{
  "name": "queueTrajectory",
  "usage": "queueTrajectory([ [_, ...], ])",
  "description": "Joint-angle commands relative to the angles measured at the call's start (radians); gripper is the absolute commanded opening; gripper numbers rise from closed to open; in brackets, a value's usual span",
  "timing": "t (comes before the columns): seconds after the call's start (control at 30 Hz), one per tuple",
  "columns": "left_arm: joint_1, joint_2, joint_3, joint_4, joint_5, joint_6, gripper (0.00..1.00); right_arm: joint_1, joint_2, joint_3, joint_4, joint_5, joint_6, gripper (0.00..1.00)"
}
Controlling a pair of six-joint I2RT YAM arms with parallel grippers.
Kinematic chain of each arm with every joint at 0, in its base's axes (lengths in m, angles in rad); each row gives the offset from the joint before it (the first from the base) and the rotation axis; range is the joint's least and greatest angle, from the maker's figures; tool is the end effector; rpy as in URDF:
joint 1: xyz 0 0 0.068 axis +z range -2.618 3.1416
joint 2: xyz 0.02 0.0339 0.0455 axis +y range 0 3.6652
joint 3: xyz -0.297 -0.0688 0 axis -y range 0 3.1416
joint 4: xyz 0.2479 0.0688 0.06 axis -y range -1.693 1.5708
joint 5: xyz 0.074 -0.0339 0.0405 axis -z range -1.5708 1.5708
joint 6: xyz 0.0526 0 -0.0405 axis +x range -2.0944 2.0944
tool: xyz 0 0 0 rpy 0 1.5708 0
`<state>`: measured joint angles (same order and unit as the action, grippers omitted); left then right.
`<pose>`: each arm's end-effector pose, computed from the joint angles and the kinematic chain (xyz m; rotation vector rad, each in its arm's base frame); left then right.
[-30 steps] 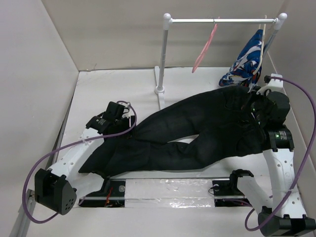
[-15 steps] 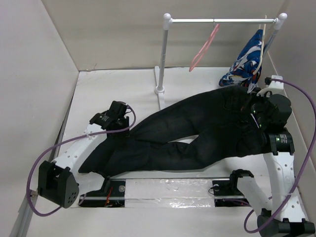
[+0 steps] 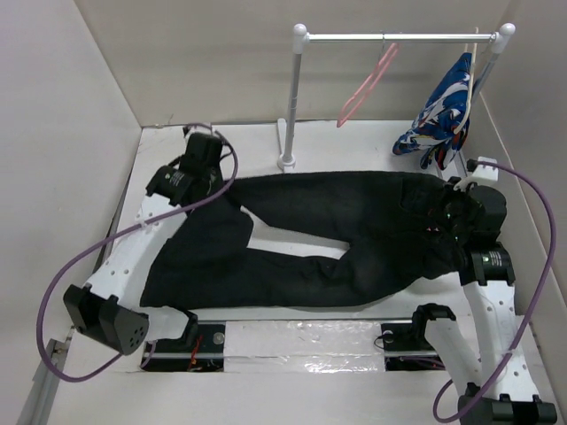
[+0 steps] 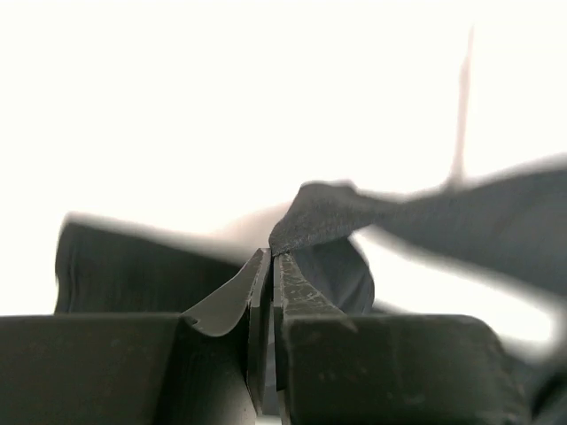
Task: Place the trousers on the hanger
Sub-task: Flatten out the trousers at the center of the board.
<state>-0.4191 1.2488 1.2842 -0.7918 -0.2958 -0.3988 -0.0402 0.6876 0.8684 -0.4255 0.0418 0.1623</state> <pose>0.2456 -0.0926 0.3787 -0.1236 2.2849 -0.0795 0.1461 -0.0081 0.3749 0.2130 1.8030 0.0486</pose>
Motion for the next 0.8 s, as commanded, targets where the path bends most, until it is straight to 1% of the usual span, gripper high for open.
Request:
queueTrajectory([
  [0.0,0.002,0.141,0.145,0.106,-0.175,-0.003,0.00,-0.010,0.000,-0.031,0.114,0.069,0.023,0.00],
  [0.03,0.012,0.228,0.205,0.132,-0.171,0.024,0.00,-0.010,0.003,-0.052,0.129,0.085,0.029,0.00],
  [0.1,0.013,0.334,0.286,0.169,-0.200,0.049,0.00,-0.020,0.033,-0.060,0.155,0.107,0.032,0.00],
  [0.13,0.013,0.392,0.385,0.172,-0.207,0.073,0.00,-0.032,0.049,-0.062,0.165,0.115,0.036,0.00],
  [0.17,0.023,0.523,0.444,0.167,-0.247,0.110,0.00,-0.032,0.070,-0.059,0.171,0.128,0.039,0.00],
  [0.2,0.034,0.660,0.572,0.134,-0.276,0.133,0.00,-0.044,0.117,-0.065,0.198,0.145,0.051,0.00],
  [0.23,0.034,0.661,0.633,0.111,-0.276,0.133,0.00,-0.044,0.142,-0.065,0.217,0.145,0.055,0.00],
  [0.27,0.058,0.779,0.685,0.095,-0.296,0.152,0.06,-0.055,0.168,-0.065,0.232,0.159,0.063,0.00],
  [0.3,0.059,0.834,0.729,0.091,-0.295,0.170,0.19,-0.064,0.197,-0.068,0.281,0.168,0.072,0.00],
  [0.33,0.074,0.910,0.798,0.091,-0.324,0.187,0.44,-0.075,0.264,-0.069,0.304,0.170,0.078,0.00],
  [0.37,0.074,0.938,0.826,0.089,-0.342,0.187,0.58,-0.084,0.300,-0.059,0.307,0.171,0.085,0.00],
  [0.4,0.100,0.957,0.843,0.082,-0.357,0.180,0.71,-0.084,0.334,-0.031,0.303,0.176,0.089,0.00],
  [0.43,0.111,0.966,0.859,0.075,-0.365,0.166,0.78,-0.098,0.366,-0.016,0.297,0.178,0.088,0.00],
  [0.47,0.120,0.953,0.854,0.075,-0.362,0.149,0.82,-0.111,0.415,-0.003,0.292,0.181,0.086,0.00],
  [0.53,0.141,0.896,0.802,0.095,-0.349,0.077,0.81,-0.121,0.437,0.009,0.294,0.175,0.088,0.00],
  [0.57,0.141,0.794,0.676,0.121,-0.303,0.057,0.78,-0.121,0.438,0.003,0.313,0.162,0.088,0.00],
  [0.6,0.141,0.728,0.596,0.197,-0.281,0.037,0.78,-0.121,0.435,-0.006,0.326,0.152,0.091,0.00],
  [0.63,0.141,0.663,0.410,0.241,-0.267,-0.013,0.77,-0.121,0.429,-0.026,0.339,0.144,0.092,0.00],
  [0.67,0.157,0.534,0.321,0.281,-0.235,-0.049,0.76,-0.121,0.418,-0.034,0.350,0.139,0.091,0.00],
  [0.7,0.170,0.468,0.240,0.342,-0.208,-0.096,0.74,-0.121,0.414,-0.043,0.375,0.141,0.089,0.00],
  [0.73,0.186,0.413,0.149,0.382,-0.166,-0.151,0.74,-0.121,0.414,-0.054,0.384,0.141,0.086,0.00],
  [0.77,0.222,0.318,-0.002,0.444,-0.078,-0.173,0.73,-0.121,0.411,-0.052,0.386,0.136,0.083,0.00],
])
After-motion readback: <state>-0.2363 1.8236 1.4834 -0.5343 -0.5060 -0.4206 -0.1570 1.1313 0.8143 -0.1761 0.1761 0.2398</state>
